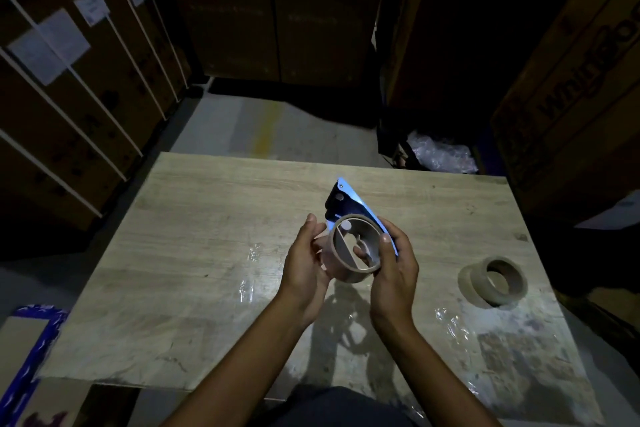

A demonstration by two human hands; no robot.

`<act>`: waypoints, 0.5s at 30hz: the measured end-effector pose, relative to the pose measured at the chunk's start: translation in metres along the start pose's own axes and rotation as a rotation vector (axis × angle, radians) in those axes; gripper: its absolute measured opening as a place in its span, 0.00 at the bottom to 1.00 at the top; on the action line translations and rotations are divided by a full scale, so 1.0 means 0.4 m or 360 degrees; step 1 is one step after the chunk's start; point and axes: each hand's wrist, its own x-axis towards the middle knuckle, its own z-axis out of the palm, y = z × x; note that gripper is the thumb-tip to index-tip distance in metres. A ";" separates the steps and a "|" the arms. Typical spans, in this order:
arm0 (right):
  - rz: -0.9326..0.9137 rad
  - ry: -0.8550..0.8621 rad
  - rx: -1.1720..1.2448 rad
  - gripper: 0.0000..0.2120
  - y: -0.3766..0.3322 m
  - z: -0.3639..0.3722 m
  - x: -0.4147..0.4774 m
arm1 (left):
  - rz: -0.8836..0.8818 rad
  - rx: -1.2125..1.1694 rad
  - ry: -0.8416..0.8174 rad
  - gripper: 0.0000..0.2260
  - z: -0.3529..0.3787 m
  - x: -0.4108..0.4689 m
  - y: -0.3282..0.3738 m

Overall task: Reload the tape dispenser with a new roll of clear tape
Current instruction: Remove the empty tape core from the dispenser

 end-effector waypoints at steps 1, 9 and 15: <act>-0.0006 0.0003 -0.0002 0.12 0.003 -0.001 -0.001 | -0.0010 0.0093 0.0018 0.19 -0.011 0.006 0.001; 0.0004 0.0038 -0.0053 0.12 0.021 -0.014 0.005 | 0.0120 0.0546 -0.0253 0.10 -0.062 0.014 -0.008; -0.0100 0.0024 -0.0157 0.10 0.015 -0.020 0.031 | -0.0014 0.0483 -0.0456 0.15 -0.105 0.049 0.017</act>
